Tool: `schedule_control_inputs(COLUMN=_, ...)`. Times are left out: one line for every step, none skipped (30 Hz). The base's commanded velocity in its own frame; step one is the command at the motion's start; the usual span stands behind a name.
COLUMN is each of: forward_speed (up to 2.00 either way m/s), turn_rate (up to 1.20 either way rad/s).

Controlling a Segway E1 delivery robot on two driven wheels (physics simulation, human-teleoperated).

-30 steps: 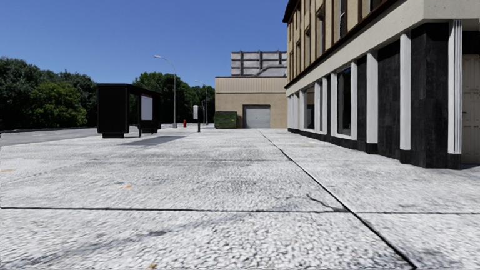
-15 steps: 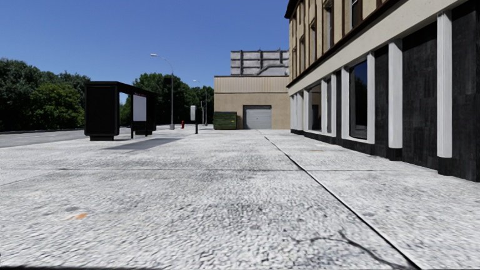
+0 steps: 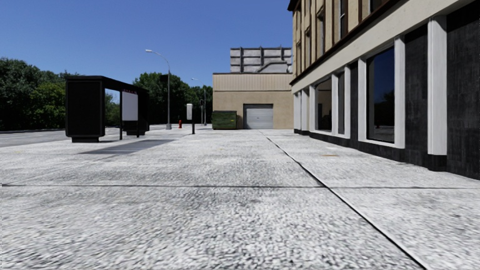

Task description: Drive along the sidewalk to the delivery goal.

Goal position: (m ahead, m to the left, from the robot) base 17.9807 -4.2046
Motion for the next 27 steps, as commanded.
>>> schedule_control_inputs(forward_speed=2.00, turn_rate=0.00)
schedule_control_inputs(forward_speed=2.00, turn_rate=0.00)
schedule_control_inputs(forward_speed=2.00, turn_rate=0.00)
schedule_control_inputs(forward_speed=2.00, turn_rate=0.00)
schedule_control_inputs(forward_speed=2.00, turn_rate=0.00)
schedule_control_inputs(forward_speed=2.00, turn_rate=0.00)
schedule_control_inputs(forward_speed=2.00, turn_rate=0.00)
schedule_control_inputs(forward_speed=2.00, turn_rate=0.00)
schedule_control_inputs(forward_speed=2.00, turn_rate=0.00)
schedule_control_inputs(forward_speed=2.00, turn_rate=0.00)
schedule_control_inputs(forward_speed=2.00, turn_rate=0.00)
schedule_control_inputs(forward_speed=2.00, turn_rate=0.00)
schedule_control_inputs(forward_speed=2.00, turn_rate=0.00)
schedule_control_inputs(forward_speed=2.00, turn_rate=0.00)
schedule_control_inputs(forward_speed=2.00, turn_rate=0.00)
schedule_control_inputs(forward_speed=2.00, turn_rate=0.00)
schedule_control_inputs(forward_speed=2.00, turn_rate=0.00)
schedule_control_inputs(forward_speed=2.00, turn_rate=0.00)
schedule_control_inputs(forward_speed=2.00, turn_rate=0.00)
schedule_control_inputs(forward_speed=2.00, turn_rate=0.00)
schedule_control_inputs(forward_speed=2.00, turn_rate=0.00)
schedule_control_inputs(forward_speed=2.00, turn_rate=0.00)
schedule_control_inputs(forward_speed=2.00, turn_rate=0.00)
schedule_control_inputs(forward_speed=2.00, turn_rate=0.00)
schedule_control_inputs(forward_speed=2.00, turn_rate=0.00)
schedule_control_inputs(forward_speed=2.00, turn_rate=0.00)
schedule_control_inputs(forward_speed=2.00, turn_rate=0.00)
